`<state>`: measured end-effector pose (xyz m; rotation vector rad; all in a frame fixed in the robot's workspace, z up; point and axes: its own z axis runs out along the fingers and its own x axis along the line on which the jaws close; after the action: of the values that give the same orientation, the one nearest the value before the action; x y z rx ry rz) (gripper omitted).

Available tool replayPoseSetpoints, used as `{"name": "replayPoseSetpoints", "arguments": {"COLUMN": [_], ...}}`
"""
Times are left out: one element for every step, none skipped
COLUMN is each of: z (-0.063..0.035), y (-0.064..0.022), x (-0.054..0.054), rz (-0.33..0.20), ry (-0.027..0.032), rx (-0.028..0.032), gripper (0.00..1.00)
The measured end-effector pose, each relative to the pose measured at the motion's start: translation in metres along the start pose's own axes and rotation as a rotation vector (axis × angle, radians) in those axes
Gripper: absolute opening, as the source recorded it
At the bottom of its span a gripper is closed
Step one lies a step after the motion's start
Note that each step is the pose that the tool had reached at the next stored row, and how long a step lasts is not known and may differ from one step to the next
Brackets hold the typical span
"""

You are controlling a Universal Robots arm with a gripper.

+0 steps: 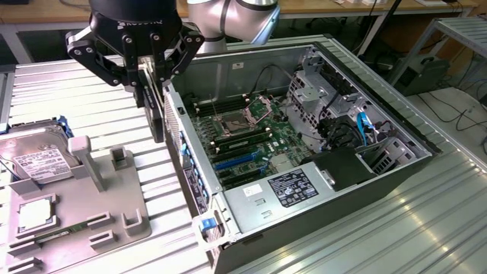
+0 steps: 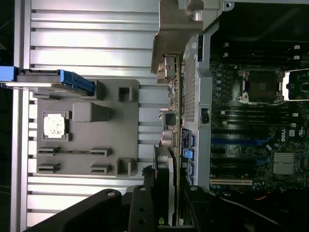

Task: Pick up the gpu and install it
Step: 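Pick up the gpu and move the gpu toward the slot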

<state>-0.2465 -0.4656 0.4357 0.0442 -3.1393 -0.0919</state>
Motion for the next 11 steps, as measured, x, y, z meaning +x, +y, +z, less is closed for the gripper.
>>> {"name": "replayPoseSetpoints", "arguments": {"z": [0.0,0.0,0.0,0.0,0.0,0.0,0.0,0.0,0.0,0.0,0.0], "y": [0.0,0.0,-0.0001,-0.0001,-0.0001,-0.0001,-0.0001,-0.0002,-0.0002,-0.0002,-0.0003], "x": [-0.0007,-0.0015,-0.0023,-0.0032,-0.004,-0.0048,-0.0055,-0.0063,-0.0072,-0.0091,-0.0101], "rz": [0.0,0.0,0.0,0.0,0.0,0.0,0.0,0.0,0.0,0.0,0.0], "ry": [0.0,0.0,0.0,0.0,0.0,0.0,0.0,0.0,0.0001,0.0001,0.0], "rx": [0.0,0.0,0.0001,0.0,0.0,0.0,0.0,0.0,0.0,0.0,0.0], "gripper": [0.28,0.28,0.28,0.28,0.28,0.28,0.28,0.28,0.28,0.28,0.28]}}
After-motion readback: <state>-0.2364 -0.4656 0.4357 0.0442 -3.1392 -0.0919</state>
